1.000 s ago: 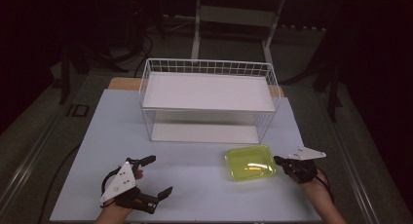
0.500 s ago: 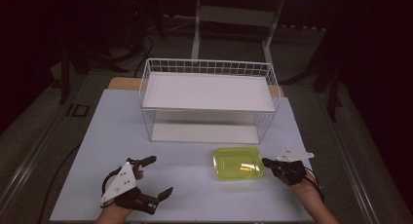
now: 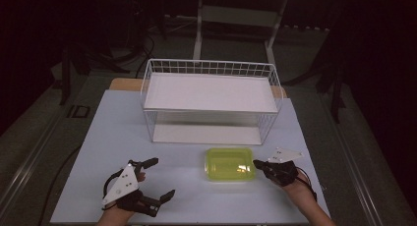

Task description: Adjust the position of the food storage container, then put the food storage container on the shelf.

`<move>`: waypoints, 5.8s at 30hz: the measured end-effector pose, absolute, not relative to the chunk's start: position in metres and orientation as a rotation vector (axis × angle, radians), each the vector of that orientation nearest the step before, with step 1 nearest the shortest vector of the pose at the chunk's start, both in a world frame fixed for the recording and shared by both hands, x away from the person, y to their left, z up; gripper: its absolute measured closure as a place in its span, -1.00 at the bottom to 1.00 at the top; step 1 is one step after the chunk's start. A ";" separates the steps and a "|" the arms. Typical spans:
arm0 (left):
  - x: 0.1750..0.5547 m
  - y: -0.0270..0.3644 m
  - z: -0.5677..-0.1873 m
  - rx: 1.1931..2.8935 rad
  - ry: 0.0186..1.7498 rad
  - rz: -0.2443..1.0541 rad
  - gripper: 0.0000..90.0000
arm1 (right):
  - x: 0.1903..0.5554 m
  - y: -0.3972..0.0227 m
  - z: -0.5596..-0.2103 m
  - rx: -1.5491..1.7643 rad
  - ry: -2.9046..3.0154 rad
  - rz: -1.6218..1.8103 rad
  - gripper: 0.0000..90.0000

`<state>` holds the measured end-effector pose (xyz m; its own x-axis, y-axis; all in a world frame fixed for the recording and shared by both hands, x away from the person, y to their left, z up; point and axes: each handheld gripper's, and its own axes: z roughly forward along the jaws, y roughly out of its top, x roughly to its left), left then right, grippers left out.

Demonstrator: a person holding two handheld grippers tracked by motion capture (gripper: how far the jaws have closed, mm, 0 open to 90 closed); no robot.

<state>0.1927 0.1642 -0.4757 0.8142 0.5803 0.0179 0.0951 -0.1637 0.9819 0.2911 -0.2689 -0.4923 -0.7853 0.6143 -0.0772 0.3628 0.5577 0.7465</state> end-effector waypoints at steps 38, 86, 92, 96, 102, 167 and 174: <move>0.192 0.164 -0.477 1.699 0.530 0.435 -1.00 | 0.304 -0.223 -0.499 0.750 2.513 1.097 1.00; 0.267 0.119 -0.483 1.894 0.934 0.169 -0.67 | 0.274 -0.203 -0.466 0.847 2.404 1.277 -0.76; 0.282 0.117 -0.504 1.881 1.047 0.117 -0.42 | 0.272 -0.195 -0.480 0.852 2.416 1.198 -0.78; 0.287 0.116 -0.509 1.871 1.073 0.102 -0.15 | 0.276 -0.198 -0.486 0.903 2.415 1.168 -0.68; 0.290 0.116 -0.516 1.901 1.106 0.045 0.13 | 0.282 -0.201 -0.499 0.990 2.435 1.149 -0.52; 0.283 0.119 -0.463 1.820 1.000 0.077 0.80 | 0.283 -0.204 -0.440 1.148 2.356 1.285 0.73; 0.301 0.116 -0.467 1.827 1.005 0.112 0.80 | 0.301 -0.204 -0.441 1.194 2.351 1.293 0.74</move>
